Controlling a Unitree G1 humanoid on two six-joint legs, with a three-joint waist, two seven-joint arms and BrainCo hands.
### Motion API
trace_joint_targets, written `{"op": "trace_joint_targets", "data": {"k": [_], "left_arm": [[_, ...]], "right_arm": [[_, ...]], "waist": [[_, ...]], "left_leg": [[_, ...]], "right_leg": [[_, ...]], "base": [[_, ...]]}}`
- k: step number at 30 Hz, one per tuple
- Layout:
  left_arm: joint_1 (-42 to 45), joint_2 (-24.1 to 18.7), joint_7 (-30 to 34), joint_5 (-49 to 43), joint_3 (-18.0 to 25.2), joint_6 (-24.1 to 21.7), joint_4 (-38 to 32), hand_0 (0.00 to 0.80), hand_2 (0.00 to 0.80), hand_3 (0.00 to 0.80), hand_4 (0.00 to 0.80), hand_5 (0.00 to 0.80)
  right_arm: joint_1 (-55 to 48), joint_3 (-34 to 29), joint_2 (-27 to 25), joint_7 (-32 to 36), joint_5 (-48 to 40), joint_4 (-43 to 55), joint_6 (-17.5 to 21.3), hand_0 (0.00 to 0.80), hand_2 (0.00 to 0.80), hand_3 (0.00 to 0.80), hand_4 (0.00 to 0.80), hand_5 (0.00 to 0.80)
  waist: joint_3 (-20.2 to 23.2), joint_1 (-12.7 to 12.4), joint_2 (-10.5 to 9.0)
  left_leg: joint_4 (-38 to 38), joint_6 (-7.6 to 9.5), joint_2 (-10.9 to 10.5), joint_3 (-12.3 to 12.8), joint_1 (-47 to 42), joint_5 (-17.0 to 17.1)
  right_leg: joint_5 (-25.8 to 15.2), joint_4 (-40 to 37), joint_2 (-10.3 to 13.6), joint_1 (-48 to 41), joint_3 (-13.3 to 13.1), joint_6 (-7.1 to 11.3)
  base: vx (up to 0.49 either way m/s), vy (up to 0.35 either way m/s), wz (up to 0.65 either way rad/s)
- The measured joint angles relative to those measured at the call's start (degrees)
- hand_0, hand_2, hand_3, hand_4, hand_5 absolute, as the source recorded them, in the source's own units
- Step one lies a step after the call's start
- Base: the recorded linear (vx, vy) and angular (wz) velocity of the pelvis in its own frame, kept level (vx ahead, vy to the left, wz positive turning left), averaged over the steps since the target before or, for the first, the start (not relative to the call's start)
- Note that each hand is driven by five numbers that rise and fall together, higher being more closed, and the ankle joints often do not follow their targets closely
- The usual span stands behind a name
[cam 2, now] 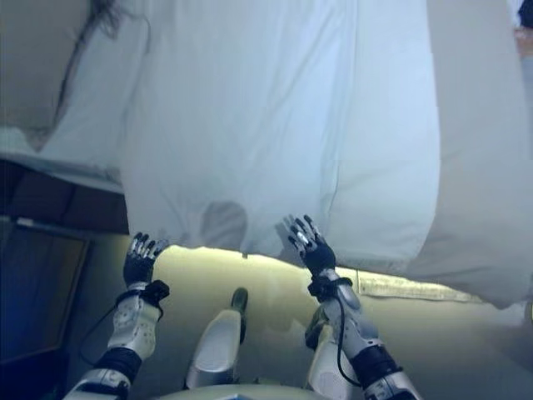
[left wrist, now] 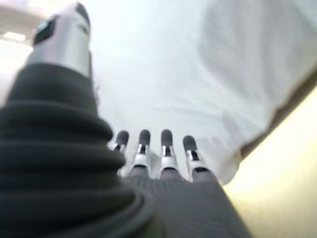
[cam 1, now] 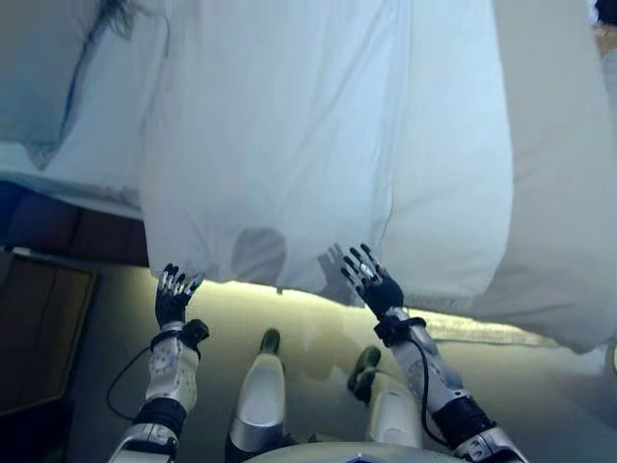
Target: Make the bed neatly
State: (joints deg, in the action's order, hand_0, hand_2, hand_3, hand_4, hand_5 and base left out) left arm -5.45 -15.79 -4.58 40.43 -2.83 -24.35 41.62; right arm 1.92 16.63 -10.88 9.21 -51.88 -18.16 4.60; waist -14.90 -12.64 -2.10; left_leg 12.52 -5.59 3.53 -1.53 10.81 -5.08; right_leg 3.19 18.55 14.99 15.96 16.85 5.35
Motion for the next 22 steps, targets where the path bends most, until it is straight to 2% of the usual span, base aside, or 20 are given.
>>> {"op": "trace_joint_targets", "data": {"k": [4, 9, 15, 22], "left_arm": [[2.4, 2.3, 2.8, 3.9, 1.9, 2.8, -4.3, 0.000, 0.000, 0.000, 0.000, 0.000], [5.2, 2.4, 3.6, 4.8, 2.2, 5.8, -4.5, 0.000, 0.000, 0.000, 0.000, 0.000], [7.2, 2.8, 1.2, 4.8, 4.3, 6.6, -5.6, 0.000, 0.000, 0.000, 0.000, 0.000], [7.8, 3.1, 6.6, 4.8, 4.5, 9.1, -8.1, 0.000, 0.000, 0.000, 0.000, 0.000]], "right_arm": [[-1.3, -1.1, 2.1, 0.4, -0.1, -0.3, -0.5, 0.000, 0.000, 0.000, 0.000, 0.000], [-1.3, -1.5, 3.8, 0.3, -0.5, -0.9, -0.6, 0.000, 0.000, 0.000, 0.000, 0.000], [-3.3, -2.3, 4.2, -0.8, 1.3, -3.0, -1.2, 0.000, 0.000, 0.000, 0.000, 0.000], [-4.4, -2.3, 3.2, -0.2, 2.4, -6.1, -1.5, 0.000, 0.000, 0.000, 0.000, 0.000]], "waist": [[3.2, -0.9, -0.08], [7.3, -1.0, 0.26], [9.4, -1.2, 1.04], [11.0, -2.5, 0.70]], "left_leg": [[-2.2, 0.17, -0.4, -0.1, -3.4, 0.1], [-3.9, 0.58, -1.0, 0.0, -5.7, 0.3], [-5.2, 1.22, -0.9, 0.2, -7.7, 0.6], [-6.7, 1.03, -0.8, 0.5, -9.2, 1.0]], "right_leg": [[0.3, -1.3, 0.1, -3.1, 0.2, 0.56], [0.1, -2.8, 0.5, -5.1, 0.3, 1.08], [-0.2, -4.5, 0.5, -7.1, 0.3, 1.26], [-0.5, -5.5, 0.3, -8.3, 0.3, 1.78]], "base": [[0.108, -0.050, 0.02], [0.050, -0.001, 0.01], [-0.013, -0.050, -0.01], [-0.003, -0.040, -0.01]]}}
